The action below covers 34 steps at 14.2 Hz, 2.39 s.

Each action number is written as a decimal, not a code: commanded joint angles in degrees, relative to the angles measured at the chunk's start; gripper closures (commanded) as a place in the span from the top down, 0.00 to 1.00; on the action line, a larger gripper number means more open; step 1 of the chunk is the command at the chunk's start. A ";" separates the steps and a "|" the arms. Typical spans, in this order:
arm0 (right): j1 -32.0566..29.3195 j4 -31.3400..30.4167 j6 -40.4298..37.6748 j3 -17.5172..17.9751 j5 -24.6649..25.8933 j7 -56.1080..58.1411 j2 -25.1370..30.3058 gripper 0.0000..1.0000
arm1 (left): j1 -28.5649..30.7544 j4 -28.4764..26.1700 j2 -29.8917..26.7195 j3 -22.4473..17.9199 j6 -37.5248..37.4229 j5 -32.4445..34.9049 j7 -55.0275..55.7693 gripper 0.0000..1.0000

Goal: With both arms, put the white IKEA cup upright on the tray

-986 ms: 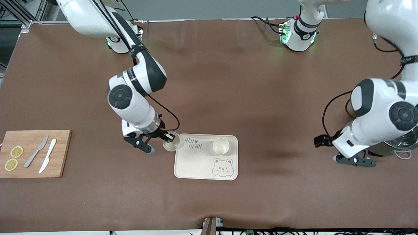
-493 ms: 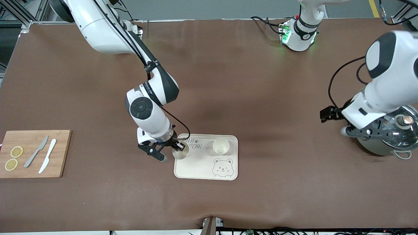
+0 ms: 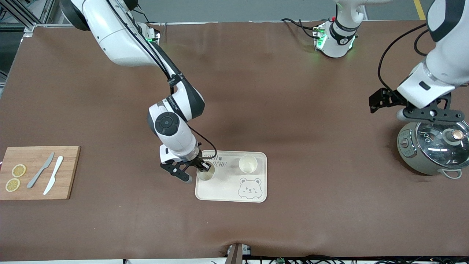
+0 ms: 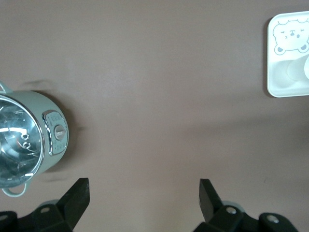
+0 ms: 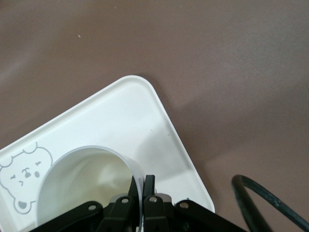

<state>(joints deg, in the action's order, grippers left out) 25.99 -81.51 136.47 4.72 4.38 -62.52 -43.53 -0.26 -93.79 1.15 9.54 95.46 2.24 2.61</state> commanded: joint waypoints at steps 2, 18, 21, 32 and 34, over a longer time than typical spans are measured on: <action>1.34 1.88 0.55 -0.59 3.61 -3.83 -2.52 0.00 | -0.44 -5.87 -5.27 -1.27 0.95 -1.53 0.64 1.00; 4.07 1.53 3.98 -2.35 4.06 -6.03 -4.37 0.45 | 0.70 -13.00 -7.04 -3.21 10.01 -2.94 -1.20 1.00; 4.16 1.53 3.98 -2.35 6.33 -6.03 -4.37 1.00 | 0.97 -11.16 -8.53 -3.21 6.77 -2.94 -1.46 1.00; 3.28 1.45 -7.15 -1.39 5.55 -4.11 4.13 1.00 | 1.49 -5.35 -8.27 -3.21 0.52 -3.20 -1.38 1.00; 3.19 1.36 -13.57 -0.95 2.84 -1.66 8.52 1.00 | 1.49 -3.17 -6.87 -3.21 0.61 -3.55 -1.29 1.00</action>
<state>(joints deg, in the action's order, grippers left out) 29.49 -78.51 128.07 3.04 8.96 -66.28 -40.41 0.78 -99.71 -7.13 6.40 96.94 0.22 2.23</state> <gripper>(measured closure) 0.000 0.000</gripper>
